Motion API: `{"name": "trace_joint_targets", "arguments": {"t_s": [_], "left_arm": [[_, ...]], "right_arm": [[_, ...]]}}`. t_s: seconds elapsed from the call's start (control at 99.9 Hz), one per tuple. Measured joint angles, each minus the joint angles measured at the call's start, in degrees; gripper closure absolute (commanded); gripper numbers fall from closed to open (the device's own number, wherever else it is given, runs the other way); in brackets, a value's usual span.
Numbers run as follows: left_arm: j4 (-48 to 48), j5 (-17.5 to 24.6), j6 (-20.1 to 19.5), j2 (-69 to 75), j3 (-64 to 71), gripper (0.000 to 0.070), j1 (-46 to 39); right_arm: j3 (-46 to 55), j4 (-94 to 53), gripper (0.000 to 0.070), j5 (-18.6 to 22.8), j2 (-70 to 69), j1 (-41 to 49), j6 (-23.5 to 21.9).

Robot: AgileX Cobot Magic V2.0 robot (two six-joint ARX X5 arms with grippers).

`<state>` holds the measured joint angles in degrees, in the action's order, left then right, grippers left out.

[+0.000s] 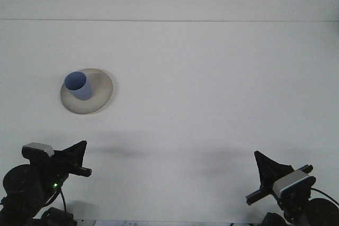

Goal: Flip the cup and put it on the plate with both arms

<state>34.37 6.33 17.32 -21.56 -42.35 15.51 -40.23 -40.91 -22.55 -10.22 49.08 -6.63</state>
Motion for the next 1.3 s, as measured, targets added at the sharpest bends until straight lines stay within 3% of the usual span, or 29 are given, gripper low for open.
{"name": "trace_joint_targets", "arguments": {"t_s": [0.57, 0.7, 0.86, 0.941, 1.081, 1.301], "left_arm": [[-0.96, -0.04, -0.22, 0.09, 0.0, 0.0688, -0.02], [-4.81, -0.52, -5.62, 2.45, 1.66, 0.0688, -1.49], [-19.96, -0.76, -15.96, 8.61, 14.32, 0.0688, -5.7], [-26.47, -2.99, -19.45, 11.89, 22.99, 0.0688, -7.61], [-32.48, -7.67, -20.44, 17.0, 34.34, 0.0688, -10.71], [-35.5, -11.1, -18.73, 20.22, 40.46, 0.0688, -12.37]], "right_arm": [[0.0, 1.03, 0.0694, 0.0, 0.0, 0.0, 0.0], [0.0, 1.05, 0.0694, 0.0, 0.0, 0.0, 0.0], [0.0, 1.05, 0.0694, 0.0, 0.0, 0.0, 0.0], [0.0, 1.03, 0.0694, 0.0, 0.0, 0.0, 0.0], [0.0, 1.05, 0.0694, 0.0, 0.0, 0.0, 0.0], [0.0, 1.05, 0.0694, 0.0, 0.0, 0.0, 0.0]]}}
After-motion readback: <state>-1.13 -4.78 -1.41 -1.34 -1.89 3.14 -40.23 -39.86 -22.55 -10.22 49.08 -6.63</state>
